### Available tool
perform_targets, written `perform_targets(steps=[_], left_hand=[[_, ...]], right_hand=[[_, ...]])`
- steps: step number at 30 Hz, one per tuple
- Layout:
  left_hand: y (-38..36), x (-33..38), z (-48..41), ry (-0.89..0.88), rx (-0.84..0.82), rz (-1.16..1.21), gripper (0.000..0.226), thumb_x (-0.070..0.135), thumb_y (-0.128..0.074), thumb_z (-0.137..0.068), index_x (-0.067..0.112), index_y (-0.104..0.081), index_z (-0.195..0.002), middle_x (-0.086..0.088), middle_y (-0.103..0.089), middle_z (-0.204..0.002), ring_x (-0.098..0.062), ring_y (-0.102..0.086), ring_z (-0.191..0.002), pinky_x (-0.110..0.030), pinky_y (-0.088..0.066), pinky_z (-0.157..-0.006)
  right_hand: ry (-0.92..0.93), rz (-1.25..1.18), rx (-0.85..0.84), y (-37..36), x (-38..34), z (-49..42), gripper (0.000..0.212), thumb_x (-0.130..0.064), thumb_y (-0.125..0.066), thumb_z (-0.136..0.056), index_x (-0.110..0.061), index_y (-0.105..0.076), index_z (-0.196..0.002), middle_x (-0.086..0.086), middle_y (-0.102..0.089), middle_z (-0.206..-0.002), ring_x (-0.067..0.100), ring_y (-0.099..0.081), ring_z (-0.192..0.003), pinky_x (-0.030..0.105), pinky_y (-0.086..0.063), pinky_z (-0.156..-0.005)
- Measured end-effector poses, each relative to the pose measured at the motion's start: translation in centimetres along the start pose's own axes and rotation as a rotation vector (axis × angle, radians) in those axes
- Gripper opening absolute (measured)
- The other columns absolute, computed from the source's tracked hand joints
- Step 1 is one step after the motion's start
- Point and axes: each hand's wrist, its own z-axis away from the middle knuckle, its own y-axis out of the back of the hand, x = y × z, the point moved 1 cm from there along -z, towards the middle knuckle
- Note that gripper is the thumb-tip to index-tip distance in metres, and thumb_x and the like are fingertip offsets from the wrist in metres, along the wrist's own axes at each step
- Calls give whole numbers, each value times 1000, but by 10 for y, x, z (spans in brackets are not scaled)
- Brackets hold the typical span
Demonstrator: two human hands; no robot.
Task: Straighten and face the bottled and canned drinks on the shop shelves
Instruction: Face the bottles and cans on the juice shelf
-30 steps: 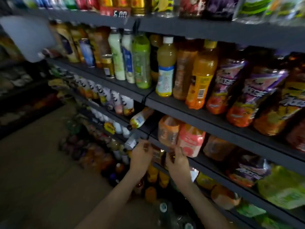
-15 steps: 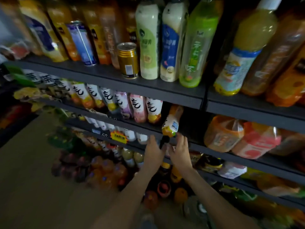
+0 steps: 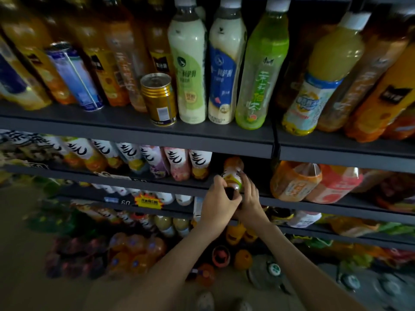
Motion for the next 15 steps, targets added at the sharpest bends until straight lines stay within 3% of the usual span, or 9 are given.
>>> perform_targets(steps=[3, 5, 7, 9, 12, 15], left_hand=[[18, 8, -2, -85, 46, 28, 31, 35, -63, -86, 18, -38, -96, 2, -52, -84, -13, -51, -73, -22, -34, -58], [23, 8, -7, -117, 55, 118, 31, 35, -64, -86, 16, -44, -100, -1, -57, -84, -13, -54, -73, -21, -39, -59], [26, 2, -12, -150, 0, 225, 33, 34, -64, -88, 15, -49, -109, -5, -61, -89, -14, -59, -78, -21, -47, -67], [26, -9, -17, -180, -67, 277, 36, 32, -62, -90, 15, -49, -119, -6, -60, -107, -13, -59, -95, -26, -50, -82], [25, -26, -25, -170, -120, 165, 52, 26, -58, -93, 14, -39, -140, -6, -45, -140, -17, -45, -128, -27, -38, -104], [21, -37, -33, -162, -187, 117, 59, 20, -56, -93, 16, -30, -146, -4, -41, -147, -18, -41, -132, -19, -33, -100]], right_hand=[[-44, -129, 95, 2, -14, -9, 72, -30, -58, -90, -11, -19, -148, 9, -21, -150, 22, -19, -136, 44, -29, -111], [-112, -283, 158, 5, -22, -14, 75, -23, -64, -88, -12, -20, -146, 6, -28, -146, 19, -31, -132, 35, -40, -101], [-150, -307, 220, 8, -25, -21, 78, -21, -70, -84, -10, -23, -146, 7, -33, -144, 18, -38, -128, 26, -40, -93], [-183, -331, 281, 10, -24, -28, 81, -26, -74, -80, -10, -28, -145, 9, -39, -142, 23, -43, -128, 32, -44, -95], [-253, -357, 341, 11, -24, -34, 84, -37, -75, -77, -12, -30, -144, 7, -44, -140, 22, -46, -127, 40, -45, -100], [-245, -370, 391, 11, -31, -35, 82, -39, -77, -76, -13, -35, -141, 4, -48, -136, 17, -49, -123, 34, -47, -97]])
